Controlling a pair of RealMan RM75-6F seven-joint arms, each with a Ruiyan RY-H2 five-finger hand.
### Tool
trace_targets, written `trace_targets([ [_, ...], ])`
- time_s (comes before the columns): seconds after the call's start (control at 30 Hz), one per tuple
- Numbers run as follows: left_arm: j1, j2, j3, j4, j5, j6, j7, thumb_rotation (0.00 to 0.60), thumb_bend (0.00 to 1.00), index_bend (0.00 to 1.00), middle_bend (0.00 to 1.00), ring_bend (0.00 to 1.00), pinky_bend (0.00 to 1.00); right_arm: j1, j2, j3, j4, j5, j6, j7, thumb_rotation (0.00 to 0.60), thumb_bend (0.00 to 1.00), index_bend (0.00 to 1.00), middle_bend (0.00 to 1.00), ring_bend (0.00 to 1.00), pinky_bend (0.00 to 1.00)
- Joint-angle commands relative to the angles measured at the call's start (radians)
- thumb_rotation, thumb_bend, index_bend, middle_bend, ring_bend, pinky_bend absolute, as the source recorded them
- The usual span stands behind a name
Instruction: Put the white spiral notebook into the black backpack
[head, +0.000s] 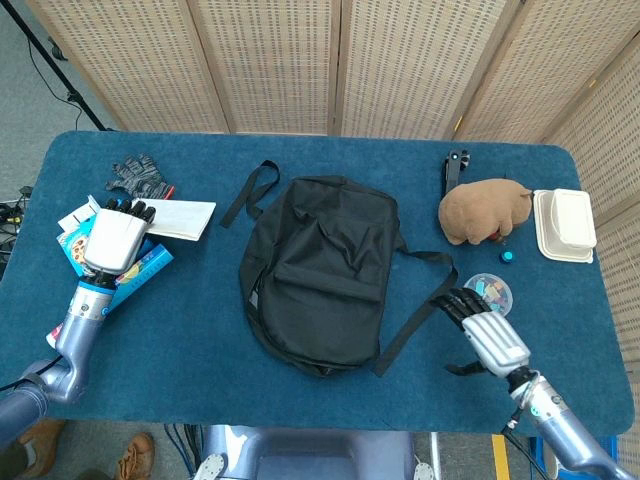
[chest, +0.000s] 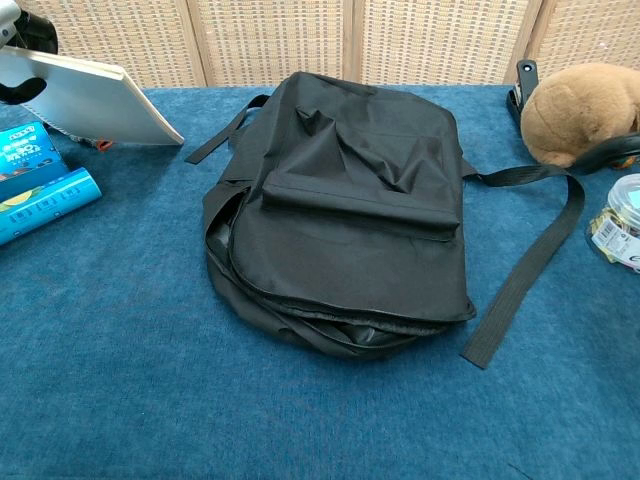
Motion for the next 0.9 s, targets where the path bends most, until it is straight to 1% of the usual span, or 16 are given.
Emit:
trace_targets([
  [0.03, 0.003, 0.055, -0.003, -0.072, -0.006, -0.005, 0.019, 0.600, 0.50, 0.81, 0.61, 0.55, 0.59, 0.071, -0.024, 0.021, -0.064, 0.062, -0.097, -0.003, 0.600, 0.00, 0.15, 0.17, 0.03, 0.00],
  [0.17, 0.005, 0.088, -0.007, -0.112, -0.014, -0.007, 0.033, 0.600, 0.50, 0.81, 0.61, 0.55, 0.59, 0.107, -0.054, 0.030, -0.111, 0.111, -0.144, -0.047, 0.600, 0.00, 0.15, 0.17, 0.03, 0.00],
  [0.23, 0.003, 0.097, -0.012, -0.119, -0.020, -0.010, 0.039, 0.600, 0.50, 0.81, 0.61, 0.55, 0.59, 0.128, -0.083, 0.035, -0.125, 0.127, -0.163, -0.076, 0.600, 0.00, 0.16, 0.17, 0.03, 0.00],
  [0.27, 0.003, 0.102, -0.013, -0.124, -0.025, -0.015, 0.039, 0.600, 0.50, 0.81, 0.61, 0.55, 0.59, 0.147, -0.114, 0.037, -0.123, 0.135, -0.182, -0.106, 0.600, 0.00, 0.16, 0.17, 0.03, 0.00],
  [0.4, 0.005, 0.108, -0.011, -0.140, -0.029, -0.015, 0.040, 0.600, 0.50, 0.81, 0.61, 0.55, 0.59, 0.187, -0.211, 0.047, -0.080, 0.181, -0.205, -0.188, 0.600, 0.00, 0.17, 0.17, 0.03, 0.00],
  [0.53, 0.008, 0.111, -0.008, -0.156, -0.027, -0.008, 0.044, 0.600, 0.50, 0.81, 0.61, 0.55, 0.59, 0.212, -0.281, 0.054, -0.036, 0.218, -0.209, -0.243, 0.600, 0.00, 0.19, 0.18, 0.03, 0.00],
  [0.7, 0.008, 0.115, -0.005, -0.171, -0.024, -0.001, 0.050, 0.600, 0.50, 0.81, 0.61, 0.55, 0.59, 0.225, -0.336, 0.061, -0.002, 0.220, -0.187, -0.260, 0.600, 0.00, 0.25, 0.24, 0.08, 0.05],
  [0.9, 0.010, 0.121, -0.005, -0.198, -0.025, 0.004, 0.067, 0.600, 0.50, 0.81, 0.61, 0.55, 0.59, 0.241, -0.391, 0.063, 0.046, 0.210, -0.171, -0.247, 0.600, 0.00, 0.26, 0.25, 0.08, 0.05],
])
